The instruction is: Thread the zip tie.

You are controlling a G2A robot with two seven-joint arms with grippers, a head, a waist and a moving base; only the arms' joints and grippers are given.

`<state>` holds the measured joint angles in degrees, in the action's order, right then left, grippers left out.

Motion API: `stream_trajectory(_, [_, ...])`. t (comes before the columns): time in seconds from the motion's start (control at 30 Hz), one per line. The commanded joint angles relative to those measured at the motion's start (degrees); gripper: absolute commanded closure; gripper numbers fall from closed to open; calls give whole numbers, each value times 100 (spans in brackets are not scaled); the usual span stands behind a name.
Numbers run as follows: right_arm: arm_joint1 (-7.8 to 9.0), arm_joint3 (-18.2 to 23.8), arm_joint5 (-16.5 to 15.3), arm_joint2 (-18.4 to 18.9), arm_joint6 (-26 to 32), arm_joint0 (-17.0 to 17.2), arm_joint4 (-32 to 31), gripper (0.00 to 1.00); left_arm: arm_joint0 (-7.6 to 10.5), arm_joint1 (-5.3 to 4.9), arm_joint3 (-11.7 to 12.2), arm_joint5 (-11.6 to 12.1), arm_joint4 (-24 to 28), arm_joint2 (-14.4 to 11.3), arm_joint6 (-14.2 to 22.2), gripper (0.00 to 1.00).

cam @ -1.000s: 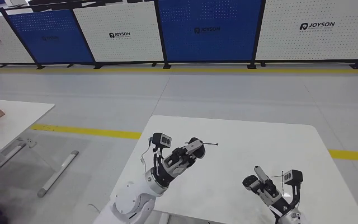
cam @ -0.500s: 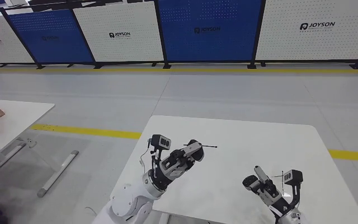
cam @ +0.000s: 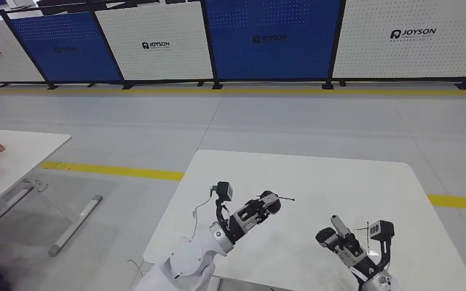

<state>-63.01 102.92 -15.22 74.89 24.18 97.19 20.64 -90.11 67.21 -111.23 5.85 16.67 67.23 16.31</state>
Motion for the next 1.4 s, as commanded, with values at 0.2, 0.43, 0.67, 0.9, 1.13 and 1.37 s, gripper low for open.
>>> stream_trajectory(0.2, [0,0,0,0,0,0,0,0,19,-14,310,-201,69,-77,328,100])
stream_trajectory(0.43, [0,0,0,0,0,0,0,0,23,-10,313,-206,98,-98,328,100])
stream_trajectory(0.67, [0,0,0,0,0,0,0,0,13,8,-132,440,360,-120,370,100])
stream_trajectory(0.9, [0,0,0,0,0,0,0,0,-340,-35,-923,1188,596,163,541,100])
stream_trajectory(1.13, [0,0,0,0,0,0,0,0,-790,-105,-1508,1363,566,462,893,100])
stream_trajectory(1.37, [0,0,0,0,0,0,0,0,-879,-118,-1484,1284,635,478,942,100])
